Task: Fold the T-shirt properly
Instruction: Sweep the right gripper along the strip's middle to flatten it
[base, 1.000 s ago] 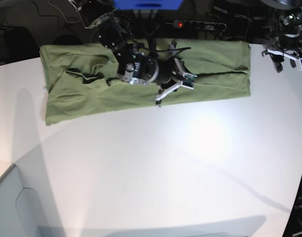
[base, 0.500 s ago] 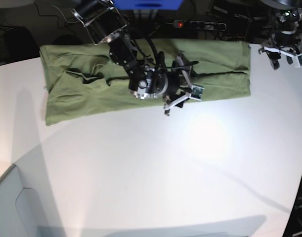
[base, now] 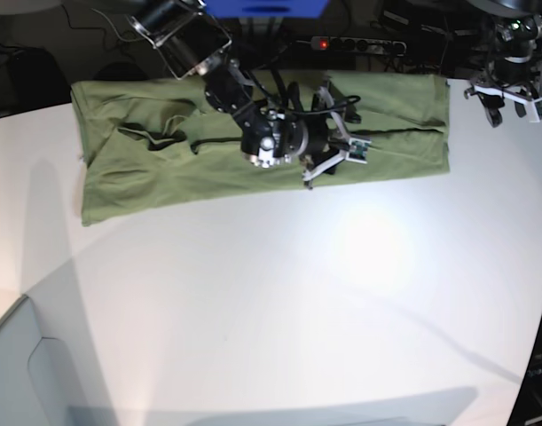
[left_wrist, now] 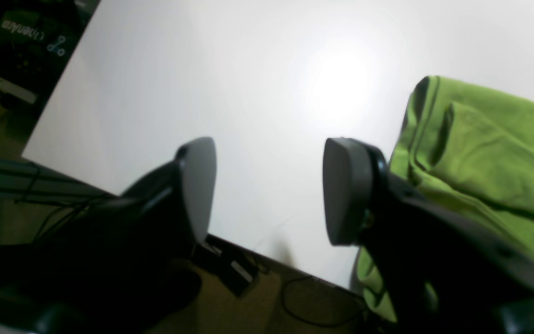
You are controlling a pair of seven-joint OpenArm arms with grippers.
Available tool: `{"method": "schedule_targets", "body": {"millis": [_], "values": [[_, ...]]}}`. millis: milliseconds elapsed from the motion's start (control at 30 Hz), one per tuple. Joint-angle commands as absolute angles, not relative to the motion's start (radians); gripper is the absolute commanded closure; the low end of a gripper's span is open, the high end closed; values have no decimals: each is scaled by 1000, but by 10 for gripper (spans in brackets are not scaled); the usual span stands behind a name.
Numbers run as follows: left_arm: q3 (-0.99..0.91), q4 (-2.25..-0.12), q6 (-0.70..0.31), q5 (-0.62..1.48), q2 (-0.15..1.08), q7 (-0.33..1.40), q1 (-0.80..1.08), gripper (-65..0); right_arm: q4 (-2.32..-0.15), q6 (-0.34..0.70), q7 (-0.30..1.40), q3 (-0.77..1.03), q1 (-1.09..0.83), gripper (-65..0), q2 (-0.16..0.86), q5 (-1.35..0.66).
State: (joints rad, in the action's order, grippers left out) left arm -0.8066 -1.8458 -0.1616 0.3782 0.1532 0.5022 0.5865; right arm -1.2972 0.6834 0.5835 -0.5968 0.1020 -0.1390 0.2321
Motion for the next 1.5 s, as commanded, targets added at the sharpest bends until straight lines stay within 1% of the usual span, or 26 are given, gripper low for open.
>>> {"method": "schedule_targets", "body": {"millis": [0, 233, 433, 667, 800, 933, 1033, 1133, 1333, 1367, 1467], "values": [[-816, -1862, -157, 384, 168, 481, 593, -352, -1316, 698, 561, -615, 116, -317, -157, 216], [-816, -1862, -157, 383, 170, 481, 591, -352, -1316, 698, 568, -748, 116, -317, -157, 216], [-816, -1862, -157, 383, 173, 481, 591, -351, -1323, 698, 568, -766, 114, -317, -157, 216], [-817, -1886, -157, 383, 176, 481, 599, -351, -1492, 698, 567, -762, 96, -317, -130, 216], [-817, -1945, -157, 383, 170, 481, 602, -351, -1501, 698, 561, -716, 104, -317, -142, 216], [-816, -1966, -157, 383, 157, 481, 602, -352, -1415, 698, 559, -657, 130, -317, -157, 216], [-808, -1966, -157, 384, 151, 481, 601, -352, -1405, 698, 561, -625, 136, -317, -157, 216], [-751, -1963, -157, 386, 119, 481, 601, -353, -1420, 698, 570, -550, 130, -317, -154, 217], [-651, -1952, -157, 386, 81, 481, 598, -354, -1546, 698, 570, -435, 97, -317, -56, 219], [-634, -1952, -157, 386, 81, 481, 598, -360, -1567, 698, 570, -421, 87, -317, -36, 219], [-608, -1951, -157, 386, 82, 481, 591, -408, -1621, 698, 570, -363, 62, -317, -1, 219]]}}
